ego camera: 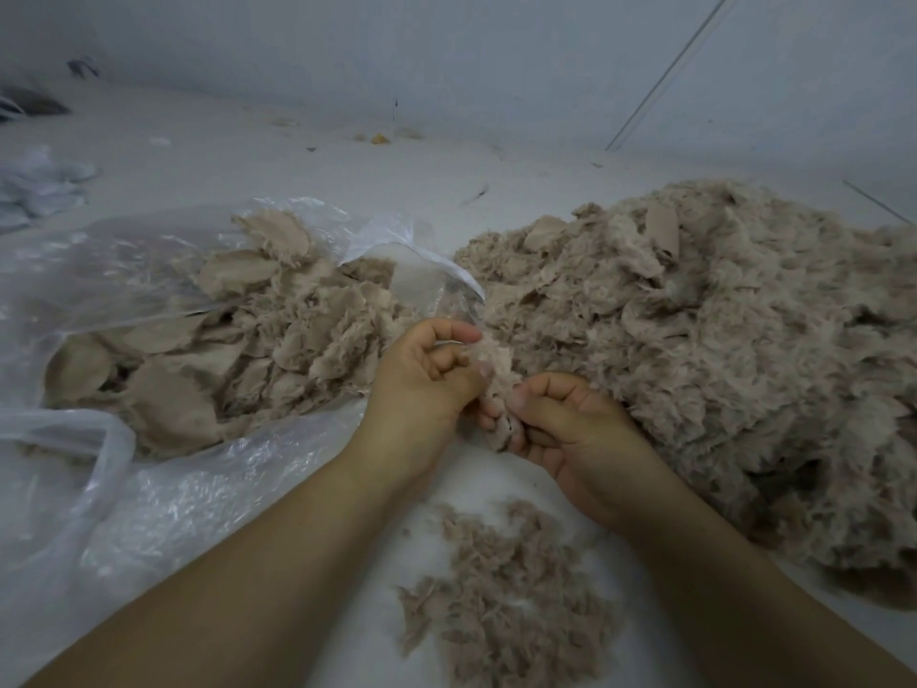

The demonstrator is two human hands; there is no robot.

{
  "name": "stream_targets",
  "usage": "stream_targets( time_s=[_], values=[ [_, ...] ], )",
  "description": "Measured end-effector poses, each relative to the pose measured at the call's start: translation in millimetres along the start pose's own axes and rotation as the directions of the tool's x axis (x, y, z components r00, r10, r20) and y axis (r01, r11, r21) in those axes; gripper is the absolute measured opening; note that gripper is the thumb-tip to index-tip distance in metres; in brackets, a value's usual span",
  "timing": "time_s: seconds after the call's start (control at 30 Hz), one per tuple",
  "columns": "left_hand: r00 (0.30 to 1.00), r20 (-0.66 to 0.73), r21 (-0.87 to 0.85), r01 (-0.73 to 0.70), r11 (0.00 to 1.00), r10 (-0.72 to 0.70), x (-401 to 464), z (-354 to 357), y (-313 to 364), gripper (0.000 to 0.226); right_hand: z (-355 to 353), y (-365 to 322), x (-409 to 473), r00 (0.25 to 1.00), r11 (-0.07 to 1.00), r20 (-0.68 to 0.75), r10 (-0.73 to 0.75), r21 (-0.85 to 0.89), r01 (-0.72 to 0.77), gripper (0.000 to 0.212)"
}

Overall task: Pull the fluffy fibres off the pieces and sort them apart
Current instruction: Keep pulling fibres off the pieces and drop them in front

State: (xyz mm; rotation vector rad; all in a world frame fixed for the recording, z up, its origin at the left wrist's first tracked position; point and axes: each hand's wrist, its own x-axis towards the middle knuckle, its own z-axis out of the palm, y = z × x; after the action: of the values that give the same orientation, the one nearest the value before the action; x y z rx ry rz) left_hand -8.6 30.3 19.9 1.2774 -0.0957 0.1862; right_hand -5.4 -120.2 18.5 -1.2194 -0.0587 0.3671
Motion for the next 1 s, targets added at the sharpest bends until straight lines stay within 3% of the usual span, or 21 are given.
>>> stream_targets(
  time_s=[0.3, 0.47, 0.57, 0.73, 1.0],
  values=[
    [0.990, -0.135, -0.061, -0.049, 0.997, 0.041, 4.9, -3.8, -2.5, 0.027, 1.9, -2.6, -2.1, 1.000, 0.999, 0.022, 0.004, 0.035, -0.005, 0.026],
    [0.998, -0.060, -0.080, 0.002, 0.997, -0.007, 4.7, -6.9, -1.4, 0.039, 1.6, -1.0, -1.3, 1.000, 0.999, -0.003, 0.004, 0.046, -0.004, 0.026],
    [0.998, 0.033, -0.153, 0.055, 0.987, -0.051, 5.0, -7.2, 3.1, 0.009, 0.8, -0.2, -0.8, 1.000, 0.998, -0.011, 0.005, 0.060, -0.005, 0.016],
    [0.993, -0.115, 0.043, -0.023, 0.999, 0.028, 5.9, -5.3, -0.4, 0.013, 0.6, 0.1, -1.3, 1.000, 1.000, 0.018, -0.018, -0.007, 0.018, 0.016],
    [0.983, -0.169, 0.009, -0.068, 0.998, 0.069, 4.6, -3.7, 3.8, 0.012, 0.1, -1.4, -3.0, 0.999, 0.999, 0.033, -0.018, -0.050, 0.020, 0.016]
  ],
)
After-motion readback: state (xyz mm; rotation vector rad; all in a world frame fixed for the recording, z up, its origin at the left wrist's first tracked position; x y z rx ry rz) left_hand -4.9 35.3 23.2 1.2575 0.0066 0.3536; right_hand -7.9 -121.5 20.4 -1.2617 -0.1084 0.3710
